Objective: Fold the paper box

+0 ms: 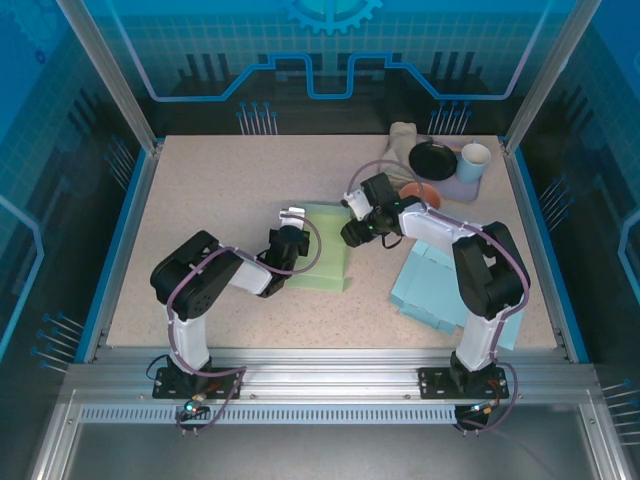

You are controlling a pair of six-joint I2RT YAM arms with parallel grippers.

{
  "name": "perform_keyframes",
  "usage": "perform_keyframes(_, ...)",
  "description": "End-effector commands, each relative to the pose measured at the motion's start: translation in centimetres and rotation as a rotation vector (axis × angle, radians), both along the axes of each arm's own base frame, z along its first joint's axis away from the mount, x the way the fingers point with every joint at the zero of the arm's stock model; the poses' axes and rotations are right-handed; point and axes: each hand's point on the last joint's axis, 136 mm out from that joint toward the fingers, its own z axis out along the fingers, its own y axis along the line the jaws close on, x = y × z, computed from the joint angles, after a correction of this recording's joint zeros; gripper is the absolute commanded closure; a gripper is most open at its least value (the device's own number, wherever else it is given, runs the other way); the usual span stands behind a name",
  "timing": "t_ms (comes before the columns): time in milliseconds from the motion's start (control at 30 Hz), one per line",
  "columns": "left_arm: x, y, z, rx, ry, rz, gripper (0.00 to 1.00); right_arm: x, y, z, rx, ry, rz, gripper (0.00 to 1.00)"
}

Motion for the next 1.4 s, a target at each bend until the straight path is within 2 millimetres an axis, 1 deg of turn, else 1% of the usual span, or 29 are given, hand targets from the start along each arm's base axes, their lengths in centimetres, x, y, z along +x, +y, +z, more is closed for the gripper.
perform_keyframes(0,-0.6,0.4,-1.2,0.04,0.059,-0.004,0.92,0.1,1.9,2.0,0.079,-0.079,0.011,0.48)
perform_keyframes(233,-0.5,0.4,-1.2,0.037,0.062,0.001,0.92,-0.4,3.5,2.0,0.113,-0.136,0.045,0.49)
perform_keyframes(433,-0.4,0.7,-1.2,0.016,0.071,0.01,0.92,-1.3,4.8,3.6,0.171,-0.204,0.104,0.49)
perform_keyframes(533,-0.4,0.8,-1.2,0.006,0.079,0.006,0.93,-1.3,5.0,4.4,0.193,-0.237,0.101,0.49)
perform_keyframes(600,-0.5,0.8,-1.3,0.002,0.082,0.004,0.93,-1.0,4.9,4.5,0.19,-0.253,0.082,0.5)
perform_keyframes(800,-0.5,0.8,-1.3,-0.004,0.083,0.002,0.93,-0.3,5.2,4.0,0.164,-0.281,0.049,0.51)
perform_keyframes(1000,-0.5,0.9,-1.3,-0.005,0.082,0.001,0.93,1.8,2.9,3.5,0.057,-0.365,-0.112,0.54)
perform_keyframes(1067,-0.5,0.8,-1.3,-0.006,0.081,0.0,0.93,2.2,2.4,3.3,0.029,-0.391,-0.144,0.54)
perform_keyframes(1133,-0.6,0.8,-1.3,-0.007,0.082,-0.001,0.93,2.4,2.2,3.1,0.026,-0.404,-0.155,0.54)
perform_keyframes(1267,-0.6,0.8,-1.3,-0.007,0.081,-0.001,0.93,2.3,3.4,2.4,0.057,-0.379,-0.112,0.55)
perform_keyframes(1367,-0.5,0.8,-1.3,-0.007,0.08,0.001,0.93,1.6,4.8,2.0,0.102,-0.362,-0.06,0.55)
